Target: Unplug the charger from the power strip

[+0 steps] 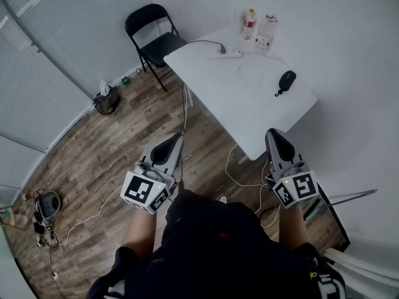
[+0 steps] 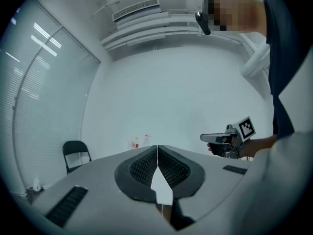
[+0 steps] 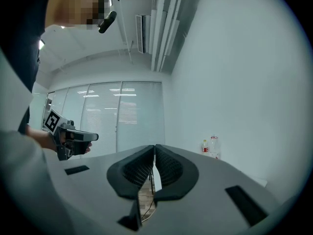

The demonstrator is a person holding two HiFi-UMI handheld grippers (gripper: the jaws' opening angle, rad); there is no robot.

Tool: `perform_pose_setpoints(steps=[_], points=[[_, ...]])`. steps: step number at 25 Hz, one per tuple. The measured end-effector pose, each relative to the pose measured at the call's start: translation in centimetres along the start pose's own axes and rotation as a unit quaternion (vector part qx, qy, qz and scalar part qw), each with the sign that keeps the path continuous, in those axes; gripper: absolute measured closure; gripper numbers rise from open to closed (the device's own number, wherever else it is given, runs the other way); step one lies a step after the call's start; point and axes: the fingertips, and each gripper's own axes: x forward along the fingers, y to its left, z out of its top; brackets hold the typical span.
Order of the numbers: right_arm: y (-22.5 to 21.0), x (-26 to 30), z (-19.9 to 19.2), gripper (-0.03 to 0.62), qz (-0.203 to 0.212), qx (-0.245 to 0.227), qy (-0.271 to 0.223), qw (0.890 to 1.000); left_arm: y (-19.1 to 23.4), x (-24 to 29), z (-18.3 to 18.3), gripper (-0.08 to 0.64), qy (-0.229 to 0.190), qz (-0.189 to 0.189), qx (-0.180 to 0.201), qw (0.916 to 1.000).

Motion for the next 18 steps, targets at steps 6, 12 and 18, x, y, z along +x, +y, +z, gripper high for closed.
perform_pose_setpoints(steps=[6,12,18], points=[[-1.5,0.6,-1.1,0.565,0.016,0.017,-0.004,1.0,0.1,1.3,0.8,0.537,0.0,0.023,0.01,0.9997],[-3.0,3.2,-2.5,0.565,0.014,0.019,0.014,1.0,2.2,4.4,-0.8,0.537,0.009,0.016,-0.003,0.9998],[-5.8,8.2,-3.9,0.565,-0.01,0.024,0.024,0.999,6.8,9.7,-1.1,0.537,0.01,-0.002,-0.008,0.9999]])
